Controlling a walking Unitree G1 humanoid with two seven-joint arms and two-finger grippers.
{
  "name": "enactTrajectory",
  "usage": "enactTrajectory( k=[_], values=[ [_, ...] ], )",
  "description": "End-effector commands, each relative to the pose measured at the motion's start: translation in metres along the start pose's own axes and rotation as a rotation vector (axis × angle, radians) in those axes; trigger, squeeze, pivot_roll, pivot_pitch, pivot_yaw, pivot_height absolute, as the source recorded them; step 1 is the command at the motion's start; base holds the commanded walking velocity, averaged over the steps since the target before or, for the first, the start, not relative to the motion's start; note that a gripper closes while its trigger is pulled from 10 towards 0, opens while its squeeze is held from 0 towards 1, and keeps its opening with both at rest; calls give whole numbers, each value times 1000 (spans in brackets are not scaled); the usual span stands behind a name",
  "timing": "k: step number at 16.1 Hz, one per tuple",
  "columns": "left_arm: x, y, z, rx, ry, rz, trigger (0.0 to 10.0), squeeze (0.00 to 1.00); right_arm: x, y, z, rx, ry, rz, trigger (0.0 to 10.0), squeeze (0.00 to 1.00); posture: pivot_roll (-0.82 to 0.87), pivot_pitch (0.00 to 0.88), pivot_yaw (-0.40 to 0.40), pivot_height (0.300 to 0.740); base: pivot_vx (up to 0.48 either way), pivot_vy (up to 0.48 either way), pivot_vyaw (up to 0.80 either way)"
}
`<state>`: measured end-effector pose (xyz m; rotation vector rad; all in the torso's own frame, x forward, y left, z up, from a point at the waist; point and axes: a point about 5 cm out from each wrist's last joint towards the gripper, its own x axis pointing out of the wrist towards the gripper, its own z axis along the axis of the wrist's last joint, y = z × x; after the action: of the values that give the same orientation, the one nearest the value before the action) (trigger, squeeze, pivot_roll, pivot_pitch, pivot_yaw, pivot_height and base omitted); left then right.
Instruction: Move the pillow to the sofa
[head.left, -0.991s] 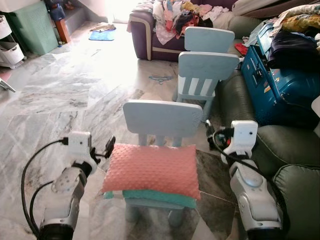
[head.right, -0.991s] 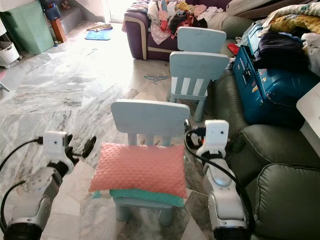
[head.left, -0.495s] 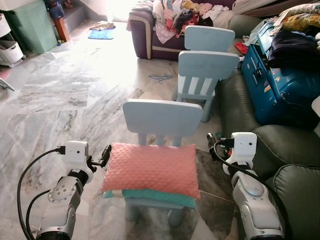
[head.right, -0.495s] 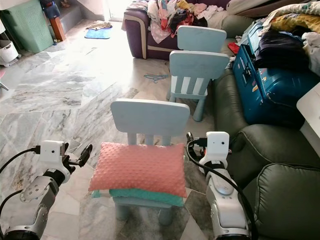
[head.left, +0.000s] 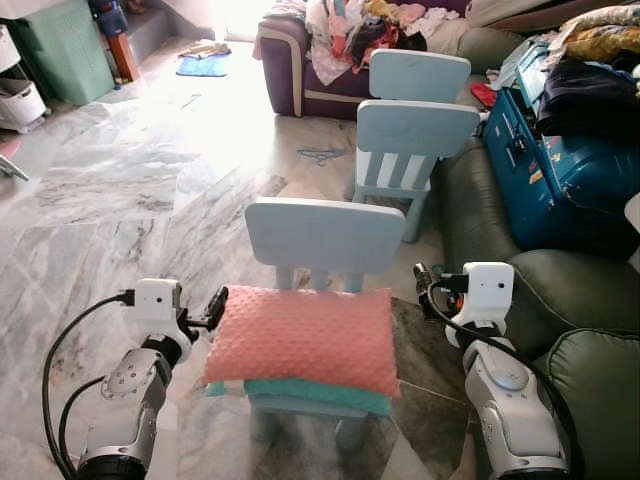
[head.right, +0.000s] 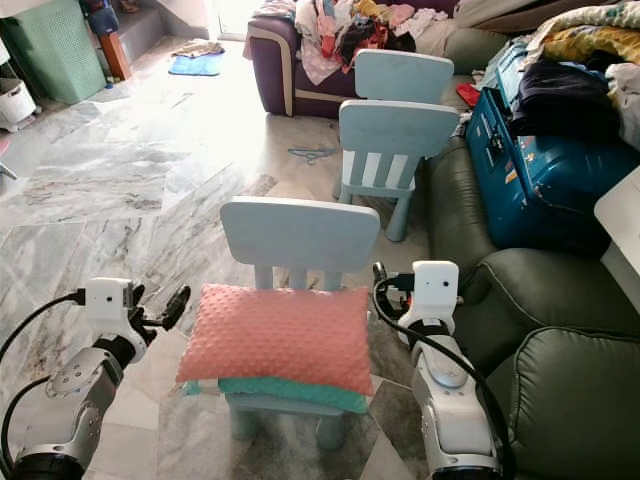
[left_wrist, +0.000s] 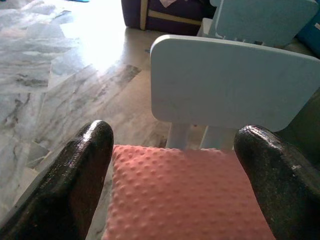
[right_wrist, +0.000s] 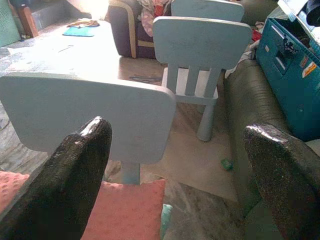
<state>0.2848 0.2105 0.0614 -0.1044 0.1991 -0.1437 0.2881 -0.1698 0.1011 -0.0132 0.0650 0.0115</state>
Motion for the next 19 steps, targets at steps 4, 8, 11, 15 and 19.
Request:
enactTrajectory(
  k=[4,8,11,15,19],
  values=[
    [2,-1,0,-9,13,-12,10000,0,2,-1,4,-1,-18,-2,10000,0,-52,103,-26,740,0,0,0],
    [2,-3,-1,-9,18,-18,10000,0,2,0,4,4,-20,-4,10000,0,-53,106,-22,740,0,0,0],
    [2,-6,-2,-11,22,-27,10000,0,1,1,4,8,-19,-1,10000,0,-53,107,-21,740,0,0,0],
    [2,-8,-2,-10,24,-32,10000,0,1,2,3,10,-16,5,10000,0,-52,111,-21,740,0,0,0],
    [1,-7,-2,-7,26,-29,10000,0,1,3,3,9,-13,8,10000,0,-52,114,-21,740,0,0,0]
  ],
)
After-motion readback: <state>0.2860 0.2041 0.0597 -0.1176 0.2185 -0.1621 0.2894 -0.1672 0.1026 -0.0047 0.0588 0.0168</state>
